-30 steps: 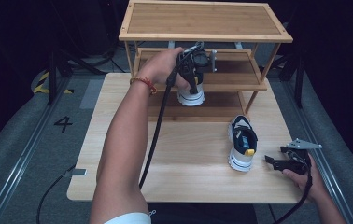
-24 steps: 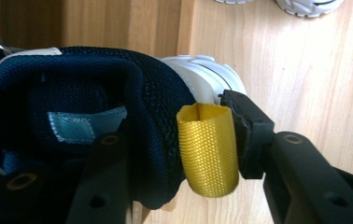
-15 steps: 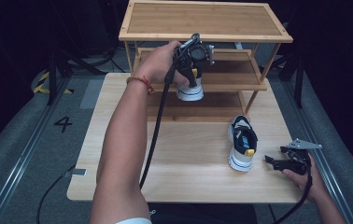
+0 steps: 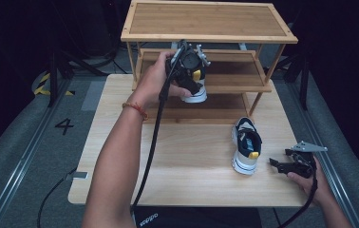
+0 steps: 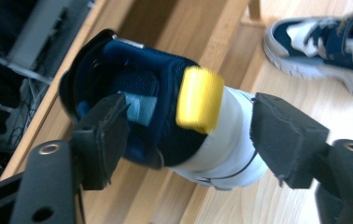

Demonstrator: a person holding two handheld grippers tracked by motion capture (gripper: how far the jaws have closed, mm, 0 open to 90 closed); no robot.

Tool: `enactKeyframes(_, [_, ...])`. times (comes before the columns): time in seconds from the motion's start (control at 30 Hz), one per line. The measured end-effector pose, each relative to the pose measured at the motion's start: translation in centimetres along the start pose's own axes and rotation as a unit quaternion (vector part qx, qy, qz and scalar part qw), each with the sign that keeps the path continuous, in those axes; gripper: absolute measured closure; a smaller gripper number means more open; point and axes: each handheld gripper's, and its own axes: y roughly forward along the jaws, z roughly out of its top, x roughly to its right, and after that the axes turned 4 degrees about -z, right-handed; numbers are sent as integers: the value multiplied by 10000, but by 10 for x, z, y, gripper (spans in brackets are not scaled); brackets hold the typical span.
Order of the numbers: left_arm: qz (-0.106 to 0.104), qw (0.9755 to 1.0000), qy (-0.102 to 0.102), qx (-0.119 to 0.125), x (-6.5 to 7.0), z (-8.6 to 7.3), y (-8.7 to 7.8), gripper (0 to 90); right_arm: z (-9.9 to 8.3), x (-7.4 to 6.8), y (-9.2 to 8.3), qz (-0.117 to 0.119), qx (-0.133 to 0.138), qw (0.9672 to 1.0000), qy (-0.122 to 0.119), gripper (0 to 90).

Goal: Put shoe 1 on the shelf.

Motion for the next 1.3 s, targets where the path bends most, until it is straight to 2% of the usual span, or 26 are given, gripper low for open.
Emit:
enactKeyframes(0.03, [125,9998,-87,92,2,-3,-2,230,0,0,0,0,0,10000,0,154])
enactKeyframes(0.07, [233,9987,-273,358,5,-9,-4,218,0,0,0,2,1,10000,0,154])
enactKeyframes(0.1, [289,9955,-583,683,9,-18,-8,232,0,0,0,3,3,10000,13,154])
enactKeyframes(0.17, [288,9922,-823,889,14,-25,-10,207,0,0,0,2,0,10000,17,154])
enactKeyframes(0.2, [288,9922,-823,889,14,-25,-10,204,0,0,0,2,0,10000,17,154])
enactKeyframes(0.23, [331,9901,-957,972,19,-29,-9,204,0,0,0,1,4,10000,12,154])
enactKeyframes(0.3, [489,9880,-1048,1023,25,-35,-6,200,0,0,0,-3,4,10000,16,154])
enactKeyframes(0.33, [498,9863,-1131,1093,27,-38,-5,197,0,0,0,-3,2,10000,21,154])
enactKeyframes(0.37, [460,9817,-1382,1226,31,-45,1,215,0,0,0,-6,5,10000,17,154])
enactKeyframes(0.43, [475,9811,-1467,1166,33,-49,8,224,0,0,0,-6,5,10000,18,154])
enactKeyframes(0.47, [465,9819,-1475,1097,34,-51,13,224,0,0,0,-6,5,10000,18,154])
enactKeyframes(0.5, [395,9814,-1513,1111,34,-53,18,219,0,0,0,-6,5,10000,16,154])
enactKeyframes(0.53, [218,9804,-1608,1118,33,-58,26,219,0,0,0,-5,5,10000,17,154])
enactKeyframes(0.6, [215,9801,-1672,1045,33,-58,31,219,0,0,0,-6,6,10000,17,154])
enactKeyframes(0.63, [155,9777,-1755,1140,33,-58,35,185,0,0,0,-5,5,10000,16,154])
enactKeyframes(0.67, [155,9777,-1755,1140,33,-58,35,184,0,0,0,-5,5,10000,16,154])
enactKeyframes(0.8, [329,9725,-1950,1231,32,-50,42,178,0,0,0,-5,5,10000,17,154])
enactKeyframes(0.83, [329,9725,-1950,1231,32,-50,42,177,0,0,0,-5,5,10000,17,154])
enactKeyframes(0.9, [392,9699,-2036,1277,30,-48,46,179,0,0,0,-3,2,10000,21,154])
enactKeyframes(0.93, [413,9697,-2035,1286,28,-47,48,181,0,0,0,-6,5,10000,14,154])
enactKeyframes(0.97, [408,9674,-2117,1331,26,-46,50,185,0,0,0,-5,5,10000,16,154])
enactKeyframes(1.0, [420,9685,-2071,1316,24,-45,51,189,0,0,0,-5,2,10000,20,154])
enactKeyframes(1.03, [401,9665,-2146,1346,21,-44,53,190,0,0,0,-4,1,10000,22,154])
enactKeyframes(1.2, [473,9643,-2199,1398,8,-46,61,241,0,0,0,-5,5,10000,16,154])
enactKeyframes(1.27, [494,9620,-2296,1394,3,-47,66,261,0,0,0,-5,4,10000,16,154])
enactKeyframes(1.3, [494,9620,-2296,1394,3,-47,66,265,0,0,0,-5,4,10000,16,154])
